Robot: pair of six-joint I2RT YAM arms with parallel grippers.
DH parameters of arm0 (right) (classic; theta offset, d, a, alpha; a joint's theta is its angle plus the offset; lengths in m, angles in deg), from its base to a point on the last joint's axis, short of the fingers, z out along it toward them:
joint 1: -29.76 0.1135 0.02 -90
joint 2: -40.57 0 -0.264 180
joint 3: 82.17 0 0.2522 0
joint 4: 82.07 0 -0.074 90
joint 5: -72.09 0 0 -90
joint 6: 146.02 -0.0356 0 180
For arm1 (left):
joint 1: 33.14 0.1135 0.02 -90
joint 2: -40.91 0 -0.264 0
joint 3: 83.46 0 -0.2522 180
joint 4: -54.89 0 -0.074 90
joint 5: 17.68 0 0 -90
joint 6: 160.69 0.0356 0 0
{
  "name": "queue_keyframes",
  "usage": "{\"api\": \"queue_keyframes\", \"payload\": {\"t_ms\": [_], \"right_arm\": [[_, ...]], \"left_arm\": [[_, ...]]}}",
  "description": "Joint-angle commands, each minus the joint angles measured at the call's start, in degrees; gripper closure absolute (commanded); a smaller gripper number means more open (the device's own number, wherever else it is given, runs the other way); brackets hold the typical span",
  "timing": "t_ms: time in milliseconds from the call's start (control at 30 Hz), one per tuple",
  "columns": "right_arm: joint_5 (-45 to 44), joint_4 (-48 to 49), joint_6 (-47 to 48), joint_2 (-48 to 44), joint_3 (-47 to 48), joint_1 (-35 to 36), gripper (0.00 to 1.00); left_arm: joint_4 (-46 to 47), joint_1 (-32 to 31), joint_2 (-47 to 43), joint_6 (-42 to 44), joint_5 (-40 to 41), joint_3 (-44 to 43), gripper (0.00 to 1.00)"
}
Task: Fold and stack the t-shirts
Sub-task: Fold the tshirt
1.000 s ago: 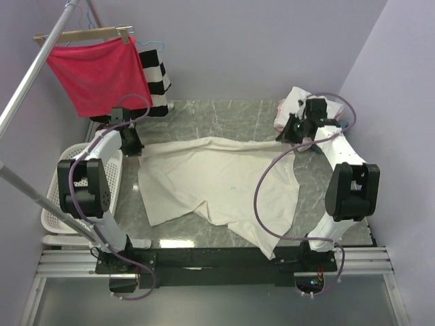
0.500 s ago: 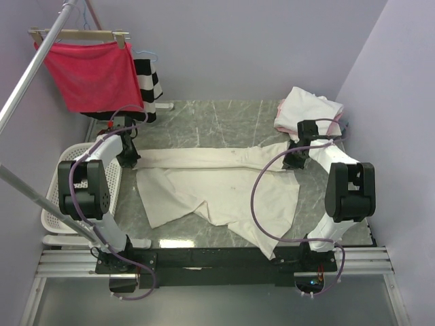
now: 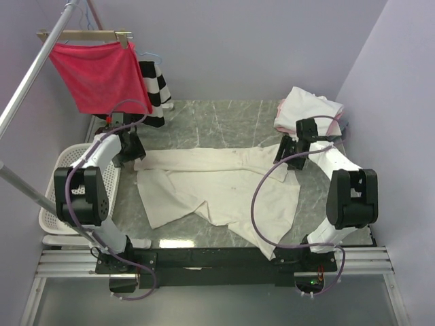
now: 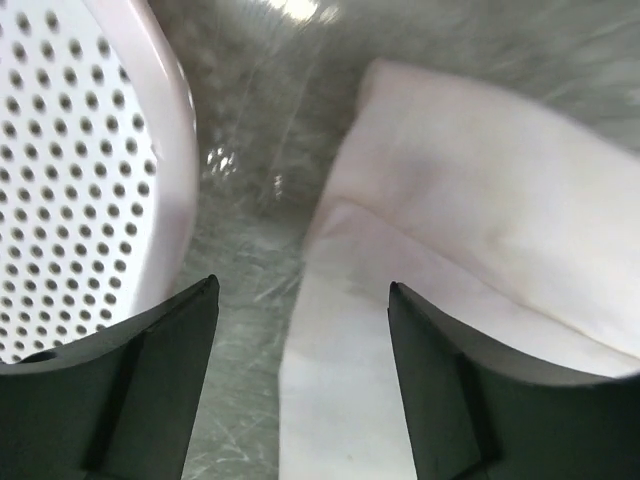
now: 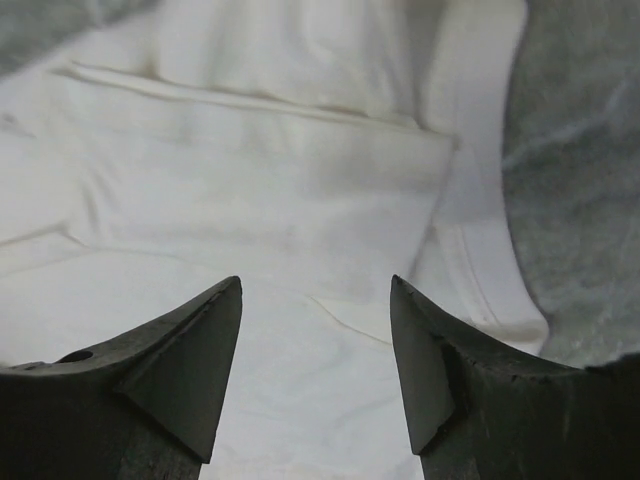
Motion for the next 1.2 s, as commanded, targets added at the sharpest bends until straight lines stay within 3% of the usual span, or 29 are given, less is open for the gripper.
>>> {"api": "queue_keyframes", "payload": {"t_ms": [0,500,667,1167], "right_arm": [[5.83,5.67,0.71,2.05,7.14,0.63,0.33],[20.58,9.72,5.36,18.23,22.36,3.01,0.38],[20.77,6.12,6.95,22.98,28.07,3.80,0.39],[14.01,-3.03,12.13,26.59,30.54,7.31,0.47]], "left_arm": [[4.13,-0.31,-3.92,1.41,-6.26,-5.86,0.26],[7.74,-9.71,8.73,0.79,-13.48,-12.11,0.34],[7.30,-10.86,10.67,1.06,-13.92,-13.08,0.34],[6.07,-11.39,13.05,2.20,-13.13,-13.52,0.35]]}}
